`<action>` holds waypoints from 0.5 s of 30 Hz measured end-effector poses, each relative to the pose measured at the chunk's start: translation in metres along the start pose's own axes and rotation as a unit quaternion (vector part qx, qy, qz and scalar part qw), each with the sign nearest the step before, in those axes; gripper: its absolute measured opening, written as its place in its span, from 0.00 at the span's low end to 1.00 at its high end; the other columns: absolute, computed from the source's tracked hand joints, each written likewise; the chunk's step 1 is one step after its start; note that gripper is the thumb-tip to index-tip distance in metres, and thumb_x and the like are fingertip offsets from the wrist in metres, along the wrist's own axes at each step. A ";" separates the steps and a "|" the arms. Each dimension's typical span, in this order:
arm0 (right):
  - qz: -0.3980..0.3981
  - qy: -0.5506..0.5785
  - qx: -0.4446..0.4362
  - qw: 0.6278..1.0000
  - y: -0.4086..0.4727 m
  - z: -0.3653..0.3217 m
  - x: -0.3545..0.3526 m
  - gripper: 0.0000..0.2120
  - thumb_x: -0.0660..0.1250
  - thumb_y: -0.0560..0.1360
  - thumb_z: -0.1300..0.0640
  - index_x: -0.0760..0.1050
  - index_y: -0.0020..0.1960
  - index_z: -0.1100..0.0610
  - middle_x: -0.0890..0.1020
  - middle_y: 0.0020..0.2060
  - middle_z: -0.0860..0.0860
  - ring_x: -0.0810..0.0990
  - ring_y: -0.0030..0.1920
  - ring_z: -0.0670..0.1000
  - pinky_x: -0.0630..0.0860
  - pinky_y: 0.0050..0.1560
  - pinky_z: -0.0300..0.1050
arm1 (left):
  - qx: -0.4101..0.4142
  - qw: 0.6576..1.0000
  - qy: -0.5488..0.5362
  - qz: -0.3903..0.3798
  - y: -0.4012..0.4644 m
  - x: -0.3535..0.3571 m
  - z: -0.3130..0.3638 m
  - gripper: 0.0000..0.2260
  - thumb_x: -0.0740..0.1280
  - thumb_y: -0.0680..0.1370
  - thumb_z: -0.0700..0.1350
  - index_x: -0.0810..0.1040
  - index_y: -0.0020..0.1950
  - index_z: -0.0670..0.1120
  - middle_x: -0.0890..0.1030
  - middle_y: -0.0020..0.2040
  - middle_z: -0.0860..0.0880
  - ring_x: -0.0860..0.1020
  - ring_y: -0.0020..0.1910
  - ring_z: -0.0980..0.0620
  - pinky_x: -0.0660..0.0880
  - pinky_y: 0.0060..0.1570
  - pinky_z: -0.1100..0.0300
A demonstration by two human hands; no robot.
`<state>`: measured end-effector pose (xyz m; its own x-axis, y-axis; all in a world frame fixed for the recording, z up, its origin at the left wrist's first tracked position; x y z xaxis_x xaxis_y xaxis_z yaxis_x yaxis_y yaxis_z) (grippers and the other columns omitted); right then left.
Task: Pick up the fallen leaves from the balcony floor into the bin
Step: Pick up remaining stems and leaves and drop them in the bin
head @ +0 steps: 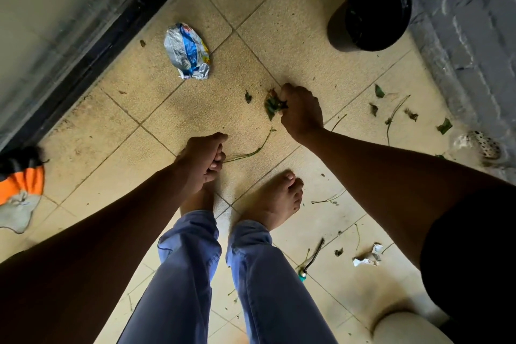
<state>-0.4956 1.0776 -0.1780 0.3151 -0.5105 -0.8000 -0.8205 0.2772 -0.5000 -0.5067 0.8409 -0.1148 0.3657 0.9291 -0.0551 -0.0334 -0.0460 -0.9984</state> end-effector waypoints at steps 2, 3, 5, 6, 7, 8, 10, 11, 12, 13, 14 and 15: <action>0.005 0.008 0.037 0.999 -0.001 0.005 0.002 0.10 0.72 0.71 0.63 0.78 0.51 0.57 0.83 0.48 0.56 0.82 0.50 0.59 0.73 0.43 0.45 | -0.007 1.000 -0.002 -0.001 0.002 -0.003 -0.006 0.20 0.66 0.81 0.52 0.66 0.30 0.50 0.67 0.25 0.52 0.61 0.19 0.56 0.55 0.20 0.70; 0.012 0.017 0.053 0.998 -0.003 0.008 0.001 0.07 0.72 0.71 0.63 0.79 0.49 0.57 0.83 0.47 0.56 0.83 0.48 0.59 0.74 0.42 0.45 | -0.010 1.000 -0.004 -0.001 0.002 -0.004 -0.009 0.20 0.66 0.81 0.52 0.66 0.30 0.50 0.67 0.25 0.52 0.61 0.19 0.56 0.55 0.20 0.70; 0.026 0.061 0.104 0.992 -0.009 0.015 -0.004 0.05 0.73 0.71 0.62 0.80 0.47 0.57 0.85 0.45 0.54 0.83 0.47 0.58 0.75 0.43 0.44 | -0.013 1.000 -0.006 -0.001 0.001 -0.005 -0.012 0.21 0.65 0.81 0.51 0.66 0.30 0.50 0.67 0.24 0.53 0.61 0.19 0.56 0.55 0.20 0.70; 0.030 0.089 0.134 0.987 -0.013 0.017 -0.006 0.05 0.74 0.71 0.62 0.81 0.46 0.56 0.85 0.44 0.52 0.84 0.47 0.57 0.75 0.44 0.44 | -0.014 1.000 -0.008 -0.004 0.000 -0.004 -0.012 0.21 0.65 0.81 0.51 0.66 0.30 0.50 0.67 0.24 0.53 0.61 0.19 0.56 0.54 0.20 0.70; 0.029 0.121 0.160 0.979 -0.019 0.016 -0.010 0.06 0.76 0.70 0.61 0.82 0.45 0.54 0.85 0.42 0.50 0.84 0.46 0.55 0.76 0.44 0.44 | -0.016 1.000 -0.016 -0.009 -0.001 -0.004 -0.013 0.21 0.65 0.81 0.51 0.66 0.30 0.50 0.67 0.24 0.53 0.61 0.19 0.56 0.54 0.20 0.70; 0.022 0.167 0.174 0.970 -0.025 0.012 -0.014 0.07 0.78 0.69 0.60 0.82 0.44 0.53 0.85 0.40 0.48 0.85 0.45 0.53 0.79 0.45 0.45 | -0.019 0.999 -0.032 -0.015 -0.003 -0.003 -0.012 0.21 0.65 0.81 0.51 0.66 0.30 0.49 0.67 0.25 0.53 0.61 0.20 0.56 0.54 0.20 0.70; 0.002 0.293 0.157 0.943 -0.043 -0.008 -0.024 0.08 0.80 0.66 0.62 0.82 0.42 0.56 0.85 0.36 0.48 0.86 0.40 0.52 0.83 0.45 0.53 | -0.025 0.996 -0.083 -0.034 -0.007 0.000 -0.010 0.21 0.65 0.81 0.51 0.67 0.29 0.49 0.67 0.25 0.53 0.61 0.20 0.57 0.54 0.19 0.69; -0.014 0.351 0.135 0.927 -0.053 -0.023 -0.030 0.08 0.80 0.66 0.65 0.83 0.42 0.58 0.85 0.36 0.51 0.86 0.39 0.52 0.84 0.43 0.53 | -0.025 0.992 -0.113 -0.048 -0.008 0.004 -0.008 0.21 0.65 0.82 0.51 0.68 0.29 0.49 0.67 0.25 0.53 0.61 0.19 0.57 0.54 0.18 0.69; -0.034 0.396 0.109 0.911 -0.065 -0.041 -0.036 0.08 0.80 0.66 0.67 0.83 0.42 0.60 0.86 0.36 0.52 0.86 0.38 0.51 0.83 0.42 0.50 | -0.023 0.988 -0.143 -0.060 -0.010 0.008 -0.006 0.22 0.64 0.82 0.51 0.68 0.28 0.49 0.67 0.25 0.53 0.61 0.19 0.58 0.54 0.18 0.69; -0.050 0.423 0.083 0.901 -0.078 -0.060 -0.042 0.08 0.79 0.66 0.68 0.83 0.42 0.61 0.86 0.36 0.52 0.86 0.37 0.50 0.82 0.41 0.48 | -0.016 0.984 -0.165 -0.070 -0.012 0.012 -0.003 0.22 0.63 0.83 0.50 0.67 0.29 0.49 0.67 0.25 0.53 0.62 0.19 0.58 0.54 0.18 0.69; -0.053 0.430 0.058 0.899 -0.090 -0.077 -0.046 0.08 0.79 0.66 0.68 0.83 0.41 0.61 0.86 0.35 0.51 0.85 0.36 0.48 0.82 0.40 0.47 | -0.008 0.980 -0.183 -0.078 -0.014 0.017 -0.001 0.22 0.62 0.83 0.50 0.68 0.29 0.49 0.67 0.24 0.53 0.62 0.19 0.58 0.55 0.18 0.68; -0.042 0.418 0.035 0.907 -0.101 -0.093 -0.050 0.07 0.80 0.66 0.66 0.84 0.40 0.58 0.86 0.34 0.49 0.85 0.36 0.47 0.82 0.39 0.48 | 0.002 0.976 -0.200 -0.084 -0.016 0.021 0.001 0.21 0.62 0.83 0.50 0.68 0.29 0.49 0.67 0.24 0.53 0.63 0.19 0.58 0.56 0.18 0.68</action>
<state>-0.4731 0.9999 -0.0565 -0.1220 -0.9627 -0.2416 -0.7685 0.2457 -0.5908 -0.4996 0.8618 -0.1002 -0.0267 0.9925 0.1192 -0.0073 0.1191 -0.9929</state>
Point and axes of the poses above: each hand's wrist, its own y-axis towards the middle knuckle, its own x-axis out of the palm, z = x × y, the point moved 4 cm from there along y, towards the middle knuckle
